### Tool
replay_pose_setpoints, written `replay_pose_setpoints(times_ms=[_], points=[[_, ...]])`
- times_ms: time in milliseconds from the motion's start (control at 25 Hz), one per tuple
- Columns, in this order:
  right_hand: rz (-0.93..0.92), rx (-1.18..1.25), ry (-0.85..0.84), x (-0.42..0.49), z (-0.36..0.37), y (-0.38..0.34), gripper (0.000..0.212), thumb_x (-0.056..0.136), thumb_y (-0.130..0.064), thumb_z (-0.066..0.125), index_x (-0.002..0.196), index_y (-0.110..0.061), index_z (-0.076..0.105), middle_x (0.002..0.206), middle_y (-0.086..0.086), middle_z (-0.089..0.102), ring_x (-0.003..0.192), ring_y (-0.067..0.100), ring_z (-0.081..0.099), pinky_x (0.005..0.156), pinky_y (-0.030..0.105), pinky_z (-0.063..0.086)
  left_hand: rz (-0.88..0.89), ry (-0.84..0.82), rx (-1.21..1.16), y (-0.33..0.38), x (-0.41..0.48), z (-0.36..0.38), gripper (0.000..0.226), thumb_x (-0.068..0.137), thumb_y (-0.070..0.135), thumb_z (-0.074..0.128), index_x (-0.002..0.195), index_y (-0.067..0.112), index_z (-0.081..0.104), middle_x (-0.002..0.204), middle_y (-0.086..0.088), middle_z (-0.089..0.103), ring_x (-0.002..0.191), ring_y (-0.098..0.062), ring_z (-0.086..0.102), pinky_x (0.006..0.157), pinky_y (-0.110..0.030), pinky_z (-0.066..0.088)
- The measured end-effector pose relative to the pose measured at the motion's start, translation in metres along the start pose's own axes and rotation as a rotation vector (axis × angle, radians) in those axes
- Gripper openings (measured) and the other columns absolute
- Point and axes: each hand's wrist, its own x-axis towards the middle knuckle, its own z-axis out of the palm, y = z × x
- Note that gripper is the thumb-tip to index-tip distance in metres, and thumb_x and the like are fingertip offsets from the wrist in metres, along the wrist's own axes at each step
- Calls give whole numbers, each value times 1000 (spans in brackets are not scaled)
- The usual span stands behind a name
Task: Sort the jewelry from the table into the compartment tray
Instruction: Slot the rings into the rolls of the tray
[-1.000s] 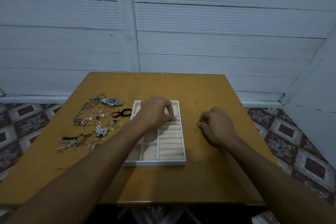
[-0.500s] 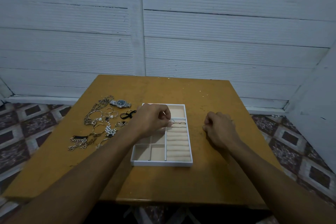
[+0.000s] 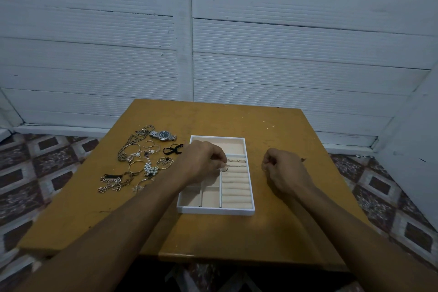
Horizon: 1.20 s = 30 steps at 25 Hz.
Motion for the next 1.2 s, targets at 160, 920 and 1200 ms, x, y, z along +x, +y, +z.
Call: replay_pose_setpoints(times_ms=[160,920,1200], points=[[-61,14,38,-2,2,-10,12,89,-20,60,81,-29,62,79,-11,64,74,6,57,66,34,55,35,50,120,2,2,9,14,87,35,66,97,29,73,94,10,72,97,-12,58,92,-37,41],[-127,-14,46,-11,10,-33,9,87,-23,55,81,-25,62,84,-9,65,76,15,57,65,37,53,267,104,474,-10,-11,28,28,89,25,56,113,34,67,121,13,63,116,-16,45,81,-33,26],[-151,-12,60,-8,17,-47,10,86,-18,56,80,-23,62,82,-5,64,77,17,56,63,33,46,284,58,530,-10,-19,26,43,84,30,66,127,35,58,139,7,50,128,-18,34,94,-37,27]])
